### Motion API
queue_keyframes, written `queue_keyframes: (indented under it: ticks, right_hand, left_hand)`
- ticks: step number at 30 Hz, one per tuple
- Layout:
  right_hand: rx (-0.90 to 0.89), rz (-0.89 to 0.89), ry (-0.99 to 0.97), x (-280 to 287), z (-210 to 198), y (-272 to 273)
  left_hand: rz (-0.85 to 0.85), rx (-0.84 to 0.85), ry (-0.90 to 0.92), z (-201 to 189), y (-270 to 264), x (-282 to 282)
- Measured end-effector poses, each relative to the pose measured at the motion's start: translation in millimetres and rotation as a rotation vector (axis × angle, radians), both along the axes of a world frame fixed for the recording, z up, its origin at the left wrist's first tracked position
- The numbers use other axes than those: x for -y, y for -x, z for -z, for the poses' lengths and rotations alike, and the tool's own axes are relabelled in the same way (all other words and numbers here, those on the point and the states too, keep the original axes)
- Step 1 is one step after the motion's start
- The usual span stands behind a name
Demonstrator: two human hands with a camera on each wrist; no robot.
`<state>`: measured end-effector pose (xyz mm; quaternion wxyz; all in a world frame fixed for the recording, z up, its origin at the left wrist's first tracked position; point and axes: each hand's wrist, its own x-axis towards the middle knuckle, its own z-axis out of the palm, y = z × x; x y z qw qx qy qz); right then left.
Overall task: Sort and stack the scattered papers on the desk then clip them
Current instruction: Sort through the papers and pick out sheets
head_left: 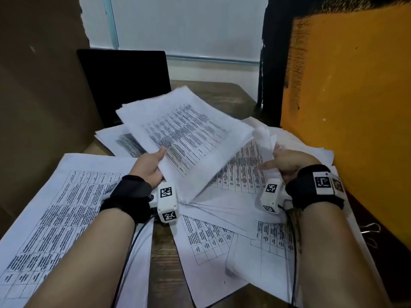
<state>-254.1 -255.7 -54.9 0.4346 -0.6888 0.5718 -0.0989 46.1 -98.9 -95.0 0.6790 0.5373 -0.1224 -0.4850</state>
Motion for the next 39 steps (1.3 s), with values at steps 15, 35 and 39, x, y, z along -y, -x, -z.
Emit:
queue_keyframes:
  ticks: [15,35,39]
  right_hand:
    - [0.934,0.08,0.01,-14.7,3.8,-28.9]
    - [1.033,0.575,0.629,-31.9,-42.1,-19.1]
    - [1.01,0.467,0.397,-31.0,-38.7,-19.5]
  left_hand:
    - [0.07,0.015,0.128,-4.3,6.2,2.5]
    - [0.256,0.458,-0.134,3.0,13.8,5.4]
    - [0.242,0.458,-0.093,-0.4,14.8,3.6]
